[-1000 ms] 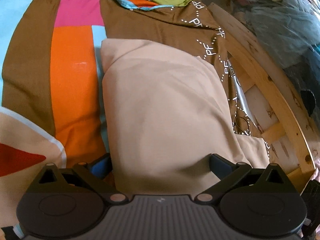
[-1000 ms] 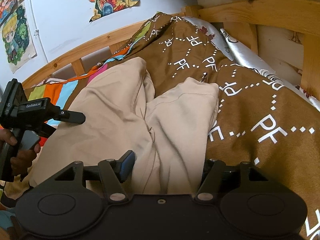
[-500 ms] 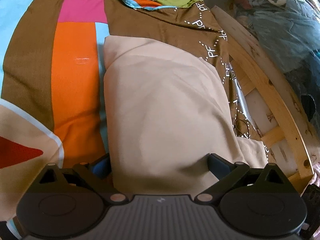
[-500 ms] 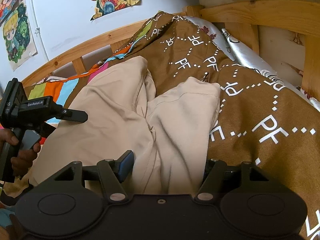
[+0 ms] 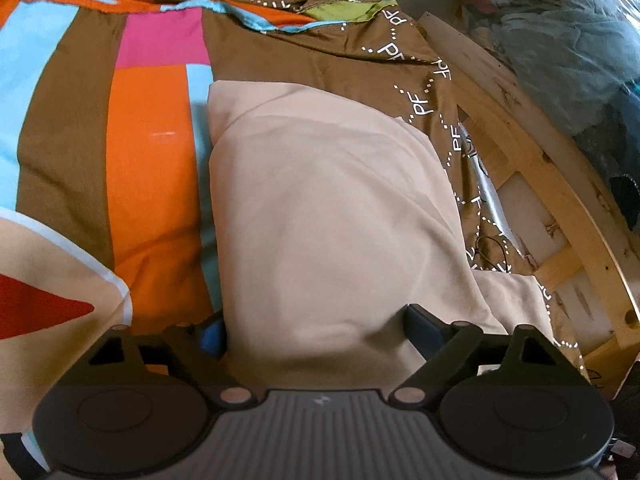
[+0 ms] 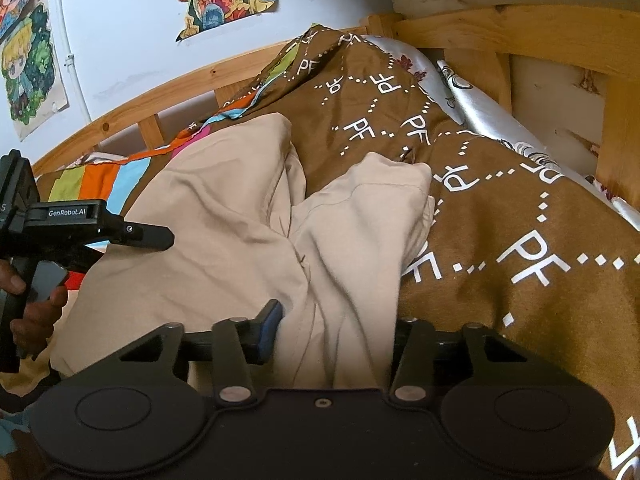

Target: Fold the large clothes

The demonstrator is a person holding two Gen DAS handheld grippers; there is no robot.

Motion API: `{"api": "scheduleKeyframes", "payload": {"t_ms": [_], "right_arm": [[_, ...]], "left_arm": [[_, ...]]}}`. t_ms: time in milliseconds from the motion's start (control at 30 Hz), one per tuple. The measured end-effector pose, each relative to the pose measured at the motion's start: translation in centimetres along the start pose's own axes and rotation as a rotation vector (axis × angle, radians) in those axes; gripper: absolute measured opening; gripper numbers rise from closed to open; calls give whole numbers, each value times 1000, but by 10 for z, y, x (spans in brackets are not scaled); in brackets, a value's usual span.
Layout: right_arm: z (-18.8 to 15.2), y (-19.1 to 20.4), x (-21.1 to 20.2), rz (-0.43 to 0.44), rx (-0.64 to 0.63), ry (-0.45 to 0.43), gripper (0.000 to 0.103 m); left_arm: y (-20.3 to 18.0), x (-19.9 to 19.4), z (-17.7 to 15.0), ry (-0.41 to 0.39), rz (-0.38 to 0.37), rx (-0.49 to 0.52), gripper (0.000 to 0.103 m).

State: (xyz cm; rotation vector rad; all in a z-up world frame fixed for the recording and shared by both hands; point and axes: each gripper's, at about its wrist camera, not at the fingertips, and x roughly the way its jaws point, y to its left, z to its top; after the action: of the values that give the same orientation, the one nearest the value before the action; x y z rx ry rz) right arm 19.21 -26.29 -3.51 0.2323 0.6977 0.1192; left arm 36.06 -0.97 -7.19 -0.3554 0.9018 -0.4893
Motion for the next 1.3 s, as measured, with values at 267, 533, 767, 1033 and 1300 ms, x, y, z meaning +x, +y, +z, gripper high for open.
{"api": "scheduleKeyframes", "payload": {"t_ms": [267,533,767,1033,1300], "right_arm": [[-2,7,-9,14,-9,-44,19],[-4,27,-26,15,-56,-119,13],[14,72,-32,73,-158,-173,12],[59,152,15,179,-242,-258,12],[71,198,116,124,-183,-122,29]], "left_arm": [[-19,-15,-2,-39,43,46,82],[-16,-38,-7,-62,8,37,74],[0,-69,-5,-66,3,19,72],[42,-129,33,-172,121,51,72],[120,-130,58,-205,315,-28,77]]}}
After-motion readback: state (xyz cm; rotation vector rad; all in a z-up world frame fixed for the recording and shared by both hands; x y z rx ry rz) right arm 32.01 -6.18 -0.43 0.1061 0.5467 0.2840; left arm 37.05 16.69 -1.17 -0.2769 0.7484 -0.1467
